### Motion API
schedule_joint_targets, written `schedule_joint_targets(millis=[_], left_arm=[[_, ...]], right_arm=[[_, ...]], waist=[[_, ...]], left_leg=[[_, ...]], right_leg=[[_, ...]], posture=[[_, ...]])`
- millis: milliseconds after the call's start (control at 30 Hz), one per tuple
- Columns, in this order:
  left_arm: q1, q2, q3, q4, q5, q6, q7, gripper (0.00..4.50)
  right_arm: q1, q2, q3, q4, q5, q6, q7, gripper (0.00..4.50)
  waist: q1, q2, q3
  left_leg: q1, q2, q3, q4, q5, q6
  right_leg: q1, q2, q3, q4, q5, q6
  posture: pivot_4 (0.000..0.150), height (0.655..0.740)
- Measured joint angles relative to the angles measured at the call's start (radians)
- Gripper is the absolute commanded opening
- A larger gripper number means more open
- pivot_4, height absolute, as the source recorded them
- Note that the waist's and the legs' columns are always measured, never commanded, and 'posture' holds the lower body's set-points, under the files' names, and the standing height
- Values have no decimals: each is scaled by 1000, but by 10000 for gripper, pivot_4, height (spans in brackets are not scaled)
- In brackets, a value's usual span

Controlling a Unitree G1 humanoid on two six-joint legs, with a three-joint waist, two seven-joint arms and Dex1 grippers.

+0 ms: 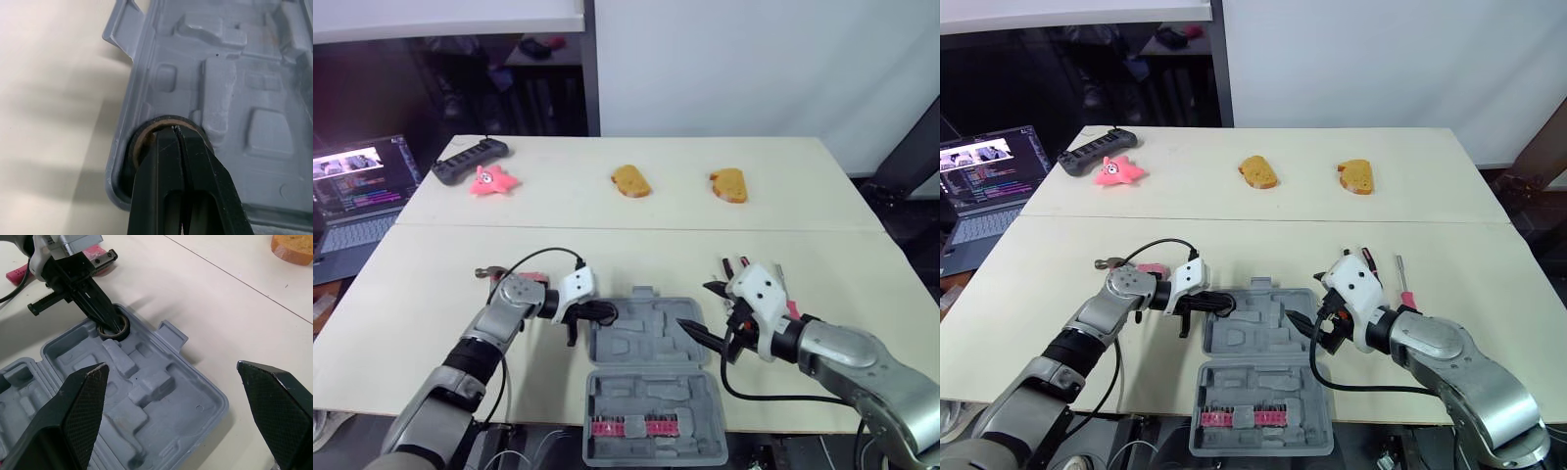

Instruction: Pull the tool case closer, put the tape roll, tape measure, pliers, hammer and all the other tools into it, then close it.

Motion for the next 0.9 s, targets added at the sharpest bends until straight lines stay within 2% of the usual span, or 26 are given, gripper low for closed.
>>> schedule_joint_targets(millis=[367,533,633,800,867,900], left_arm=[[0,28,82,-26,-90,41,-92,411],[-28,174,203,-87,-187,140,-143,411],[-32,310,281,-79,-209,164,-168,8985],[78,520,347,127,-161,56,-183,33986],[122,566,381,231,-148,7,-167,43583],[137,581,403,286,-142,-17,-152,44654]], right_arm=[[1,0,-6,0,1,0,2,45000],[102,-2,-114,-18,17,-4,12,45000],[253,9,-275,-55,36,-34,36,45000],[559,88,-552,-63,32,-153,135,45000],[663,118,-647,-22,19,-215,190,45000],[706,128,-692,5,11,-248,218,45000]], waist=[[0,0,0],[-1,-1,2],[-1,-1,2],[-8,0,2],[-7,0,3],[-5,0,3]], left_leg=[[0,0,0,0,0,0],[-3,0,-1,0,0,0],[-2,0,-1,-1,0,0],[1,1,1,-4,0,1],[1,2,1,-4,0,1],[1,2,1,-4,0,1]], right_leg=[[0,0,0,0,0,0],[-3,1,-1,0,0,0],[-2,1,-1,-1,0,0],[-1,1,0,-2,0,0],[0,1,0,-3,0,0],[1,1,0,-5,0,0]], posture=[[1500,7400],[1500,7400],[1500,7400],[1500,7400],[1500,7400],[1500,7400]])
